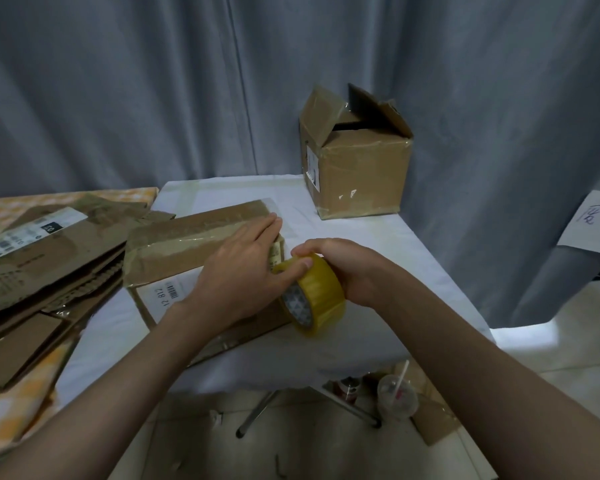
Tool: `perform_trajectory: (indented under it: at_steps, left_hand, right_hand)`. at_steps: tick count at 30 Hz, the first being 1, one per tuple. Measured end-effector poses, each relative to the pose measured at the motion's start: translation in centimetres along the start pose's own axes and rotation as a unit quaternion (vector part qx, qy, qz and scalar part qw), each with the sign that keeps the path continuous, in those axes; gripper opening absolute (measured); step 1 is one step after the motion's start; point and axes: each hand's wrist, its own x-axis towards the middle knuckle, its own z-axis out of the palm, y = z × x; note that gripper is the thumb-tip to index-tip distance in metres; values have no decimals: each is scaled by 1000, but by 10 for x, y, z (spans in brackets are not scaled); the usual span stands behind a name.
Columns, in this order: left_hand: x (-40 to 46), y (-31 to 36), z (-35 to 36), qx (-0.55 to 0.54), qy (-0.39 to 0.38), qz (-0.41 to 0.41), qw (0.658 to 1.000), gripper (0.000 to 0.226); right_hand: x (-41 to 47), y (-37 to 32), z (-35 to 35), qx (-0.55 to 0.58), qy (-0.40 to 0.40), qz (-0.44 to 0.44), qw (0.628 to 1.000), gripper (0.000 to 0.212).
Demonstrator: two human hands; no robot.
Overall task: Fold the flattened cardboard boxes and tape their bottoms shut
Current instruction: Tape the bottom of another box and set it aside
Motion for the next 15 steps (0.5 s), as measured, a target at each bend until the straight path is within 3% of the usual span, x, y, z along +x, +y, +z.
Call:
perform_trajectory:
  at_steps: [5, 8, 15]
  left_hand:
    - [1, -2, -3, 6, -3, 5, 1000, 85]
    - [8, -6, -5, 9, 2, 19, 1000, 80]
    - [27, -14, 5, 61, 67, 70, 993, 41]
  right_hand:
    - [4, 1, 1, -2, 11, -34, 999, 15]
    - [5, 2, 3, -17, 29, -38, 999, 21]
    - [4, 4, 7, -25, 54, -32, 998, 24]
